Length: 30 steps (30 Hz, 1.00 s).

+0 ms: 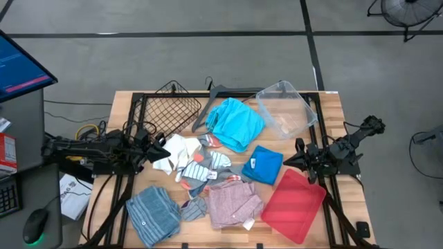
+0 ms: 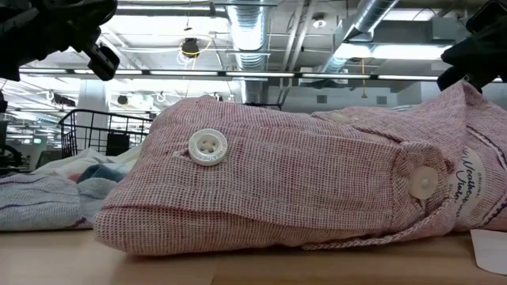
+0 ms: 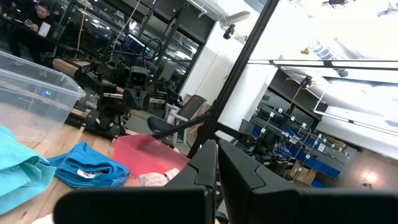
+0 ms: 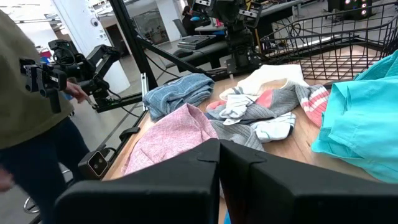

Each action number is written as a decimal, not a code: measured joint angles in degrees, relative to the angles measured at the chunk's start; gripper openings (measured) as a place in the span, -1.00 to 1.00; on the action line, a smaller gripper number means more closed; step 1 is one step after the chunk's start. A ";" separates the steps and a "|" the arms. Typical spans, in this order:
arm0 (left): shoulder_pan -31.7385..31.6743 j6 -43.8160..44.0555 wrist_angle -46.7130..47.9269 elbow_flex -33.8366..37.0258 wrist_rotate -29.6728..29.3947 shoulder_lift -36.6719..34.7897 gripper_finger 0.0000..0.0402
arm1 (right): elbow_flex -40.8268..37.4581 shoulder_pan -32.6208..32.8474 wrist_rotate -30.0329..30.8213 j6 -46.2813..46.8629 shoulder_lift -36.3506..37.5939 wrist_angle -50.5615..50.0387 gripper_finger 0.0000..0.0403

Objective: Pick & Place Cloths

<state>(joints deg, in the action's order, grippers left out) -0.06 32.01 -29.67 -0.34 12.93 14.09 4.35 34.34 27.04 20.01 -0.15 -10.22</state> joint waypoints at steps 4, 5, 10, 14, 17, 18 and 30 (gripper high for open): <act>-0.02 0.00 0.00 0.00 0.00 0.00 -0.99 | 0.01 0.00 0.00 0.00 -0.01 0.00 -1.00; -0.01 -0.02 0.00 -0.02 -0.01 0.00 -0.99 | 0.01 0.00 -0.02 0.00 0.00 0.00 -1.00; -0.02 -0.02 0.00 0.00 -0.01 0.00 -0.99 | -0.01 -0.01 0.00 0.00 0.01 0.00 -1.00; -0.01 0.00 0.00 -0.01 -0.02 0.01 -0.99 | 0.07 0.00 0.00 -0.74 -0.01 -0.27 -1.00; -0.02 0.00 -0.02 0.00 -0.02 0.02 -0.99 | 0.67 -0.01 0.00 -8.99 0.01 -2.86 -1.00; -0.01 0.00 -0.04 -0.02 -0.02 0.02 -0.99 | 0.67 -0.01 0.00 -11.50 -0.01 -2.82 -1.00; 0.00 0.07 -3.70 -0.01 -0.42 0.00 -0.99 | 0.64 -0.16 0.01 -11.19 -0.01 -2.02 -1.00</act>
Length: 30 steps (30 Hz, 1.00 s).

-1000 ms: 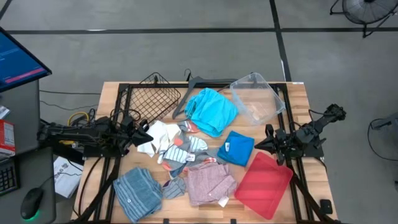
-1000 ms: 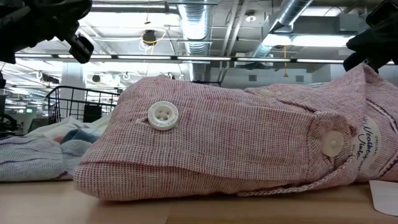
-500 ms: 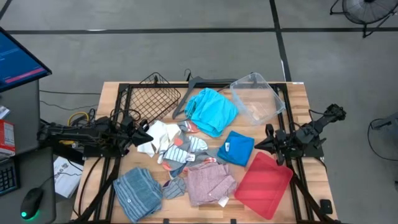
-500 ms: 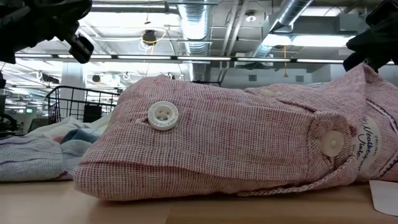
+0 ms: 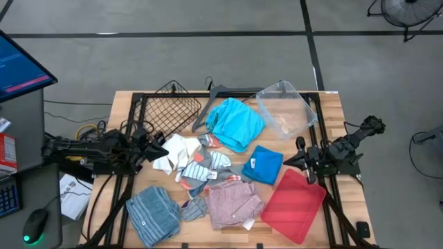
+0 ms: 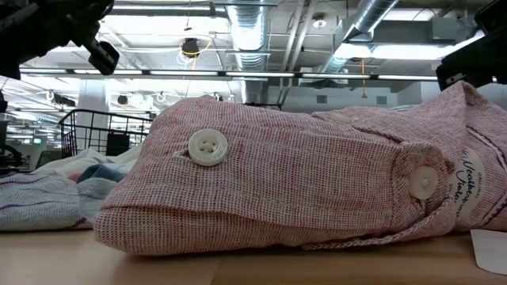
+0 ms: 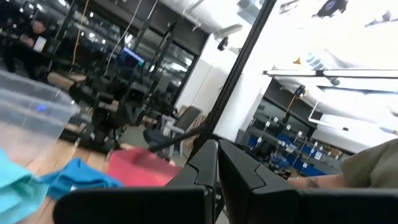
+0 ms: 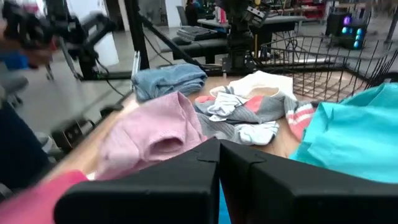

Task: Pick & Place Cloths
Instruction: Put the blue shorts into the transparent bin

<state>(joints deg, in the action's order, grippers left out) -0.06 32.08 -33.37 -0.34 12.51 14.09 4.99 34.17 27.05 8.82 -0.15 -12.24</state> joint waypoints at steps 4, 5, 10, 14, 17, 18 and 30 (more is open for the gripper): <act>-0.02 0.24 -2.93 0.01 -0.07 0.00 -0.99 | -0.04 -0.18 0.01 8.75 -0.01 2.89 -1.00; -0.02 0.29 -3.46 -0.01 -0.09 0.01 -0.99 | -0.04 -0.17 0.00 12.01 -0.01 3.53 -1.00; -0.02 0.34 -7.83 -0.02 -0.15 0.00 -0.99 | 0.01 -0.20 0.00 30.01 -0.01 5.28 -1.00; -0.01 0.34 -8.86 0.00 -0.22 0.00 -0.99 | 0.01 -0.20 0.94 41.94 -0.01 5.68 -1.00; -0.02 0.34 -8.87 0.01 -0.22 0.02 -0.99 | 0.04 -0.20 3.28 46.35 -0.01 9.49 -1.00; 0.00 0.34 -8.98 0.01 -0.22 0.02 -0.99 | 0.09 -0.22 4.18 46.86 -0.01 11.21 -1.00; -0.02 0.34 -9.09 -0.01 -0.22 0.02 -0.99 | 3.74 -0.22 1.51 20.18 -6.61 48.94 -1.00</act>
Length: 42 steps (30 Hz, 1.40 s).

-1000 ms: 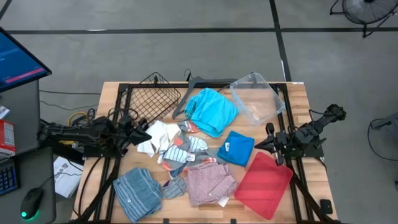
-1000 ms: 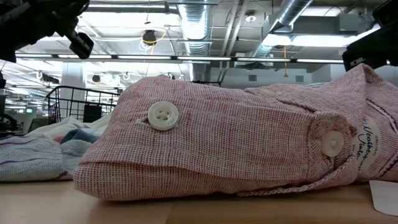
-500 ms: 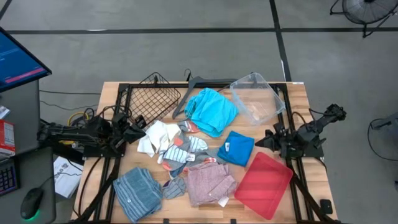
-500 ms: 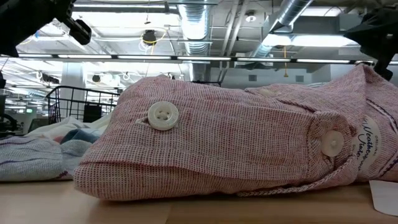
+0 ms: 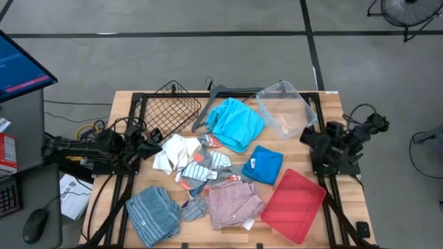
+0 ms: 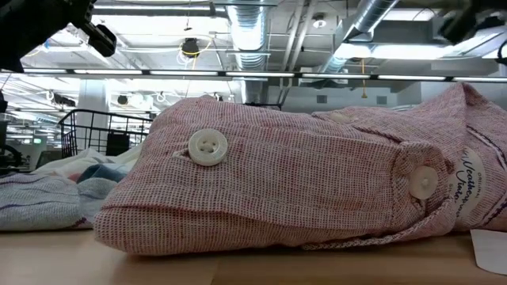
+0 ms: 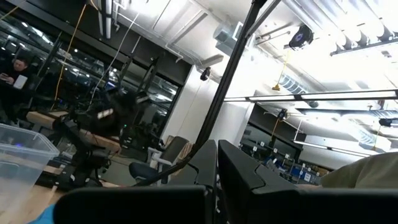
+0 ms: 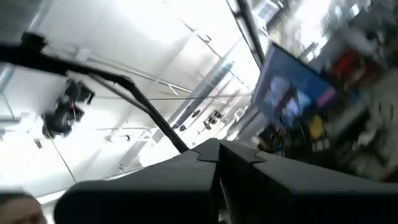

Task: Pick & Place Cloths
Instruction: Put the blue shorts into the transparent bin

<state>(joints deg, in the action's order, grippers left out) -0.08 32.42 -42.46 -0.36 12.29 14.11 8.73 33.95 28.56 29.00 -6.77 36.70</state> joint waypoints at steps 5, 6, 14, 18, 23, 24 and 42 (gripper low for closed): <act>0.00 0.00 -0.04 0.02 -0.01 0.00 -0.99 | 12.06 0.00 -0.16 -13.73 -11.63 -1.76 -1.00; 0.00 0.00 -0.04 0.01 -0.01 0.00 -0.99 | 15.03 0.00 -0.16 -16.37 -14.82 -2.16 -1.00; 0.00 -0.38 -0.04 0.00 -0.02 0.00 -0.99 | 40.84 0.04 9.72 -31.95 -37.29 -25.02 -0.96; 0.02 -0.39 -0.04 0.00 -0.02 0.00 -0.99 | 51.33 -0.73 16.75 -30.90 -45.99 -42.53 -0.81; 0.00 -0.39 -0.04 0.01 -0.02 0.00 -0.99 | 59.78 -2.21 17.85 -21.60 -55.09 -55.69 -0.56; 0.00 -0.39 -0.04 0.01 -0.02 0.00 -0.99 | 60.82 -2.21 17.85 -20.48 -56.39 -56.61 -0.51; 0.02 -0.39 -0.07 0.01 -0.02 0.00 -0.99 | 62.58 -5.77 -2.16 -6.34 -76.43 -56.75 0.23</act>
<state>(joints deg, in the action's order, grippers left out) -0.05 32.03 -42.52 -0.35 12.27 14.11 71.31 28.18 26.40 22.66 -83.19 -20.05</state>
